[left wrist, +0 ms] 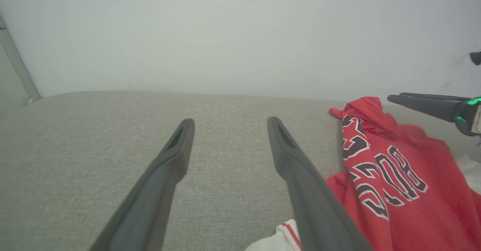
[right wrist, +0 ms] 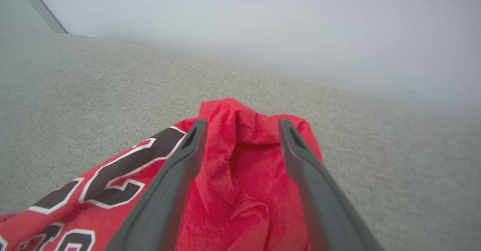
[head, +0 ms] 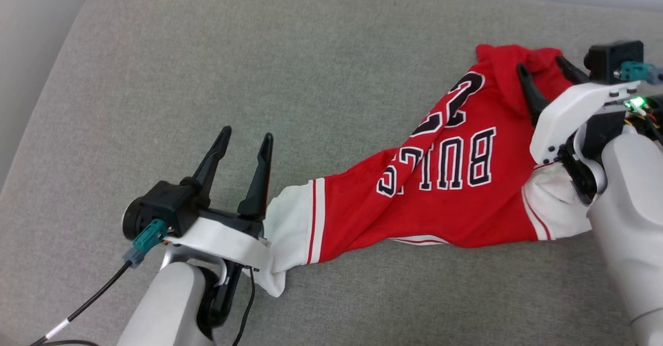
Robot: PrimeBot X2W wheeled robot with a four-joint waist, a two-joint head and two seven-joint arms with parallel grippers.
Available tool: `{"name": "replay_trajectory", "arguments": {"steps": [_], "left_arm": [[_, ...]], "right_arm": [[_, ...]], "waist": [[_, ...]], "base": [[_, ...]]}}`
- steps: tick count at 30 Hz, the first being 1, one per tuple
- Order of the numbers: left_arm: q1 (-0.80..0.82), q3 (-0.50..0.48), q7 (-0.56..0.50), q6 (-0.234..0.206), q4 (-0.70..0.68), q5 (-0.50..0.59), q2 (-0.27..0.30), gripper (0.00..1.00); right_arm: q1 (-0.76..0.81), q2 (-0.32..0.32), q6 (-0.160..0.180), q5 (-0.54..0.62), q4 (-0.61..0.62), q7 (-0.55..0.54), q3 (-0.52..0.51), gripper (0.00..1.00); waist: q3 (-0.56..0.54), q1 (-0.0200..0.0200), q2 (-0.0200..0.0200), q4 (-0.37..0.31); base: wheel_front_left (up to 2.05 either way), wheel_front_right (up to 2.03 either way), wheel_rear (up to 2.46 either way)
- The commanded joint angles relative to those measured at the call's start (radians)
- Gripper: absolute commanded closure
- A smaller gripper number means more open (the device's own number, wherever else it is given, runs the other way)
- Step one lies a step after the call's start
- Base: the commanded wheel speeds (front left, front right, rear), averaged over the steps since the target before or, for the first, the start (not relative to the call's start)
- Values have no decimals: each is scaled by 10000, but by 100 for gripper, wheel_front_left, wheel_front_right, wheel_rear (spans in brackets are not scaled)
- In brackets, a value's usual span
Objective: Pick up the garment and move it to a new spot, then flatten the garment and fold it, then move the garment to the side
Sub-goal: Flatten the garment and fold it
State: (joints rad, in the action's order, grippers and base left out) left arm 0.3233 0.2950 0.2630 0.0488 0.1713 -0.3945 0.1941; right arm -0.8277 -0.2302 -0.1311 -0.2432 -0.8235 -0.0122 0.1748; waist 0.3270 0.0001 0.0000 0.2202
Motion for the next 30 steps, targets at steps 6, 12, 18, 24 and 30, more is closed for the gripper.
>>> {"name": "replay_trajectory", "arguments": {"steps": [6,12,18,24,30], "left_arm": [[-614,-277,23,-156,160,64,182,0],[-1160,-434,-24,-407,41,-13,363,0],[-1507,-474,-191,-594,-198,-63,423,0],[-1506,-452,-248,-637,-395,-123,434,0],[-1216,-349,-206,-575,-477,-159,336,0]], "right_arm": [[1226,-134,7,-641,339,345,-289,0],[2533,-724,5,-1376,1214,-1796,-458,0],[3763,-1119,5,-1837,3118,-4838,-683,0],[4702,-891,5,-1815,5233,-7286,-1006,0],[4799,-384,5,-1403,5890,-8396,-1279,0]], "waist": [[-1168,-1,0,-674],[-1750,-1,0,-1073],[-1975,-1,0,-1253],[-1734,-1,0,-1187],[-1153,-1,0,-842]], "base": [[0,0,0],[0,0,0],[0,0,0],[0,0,0],[0,0,0]]}}
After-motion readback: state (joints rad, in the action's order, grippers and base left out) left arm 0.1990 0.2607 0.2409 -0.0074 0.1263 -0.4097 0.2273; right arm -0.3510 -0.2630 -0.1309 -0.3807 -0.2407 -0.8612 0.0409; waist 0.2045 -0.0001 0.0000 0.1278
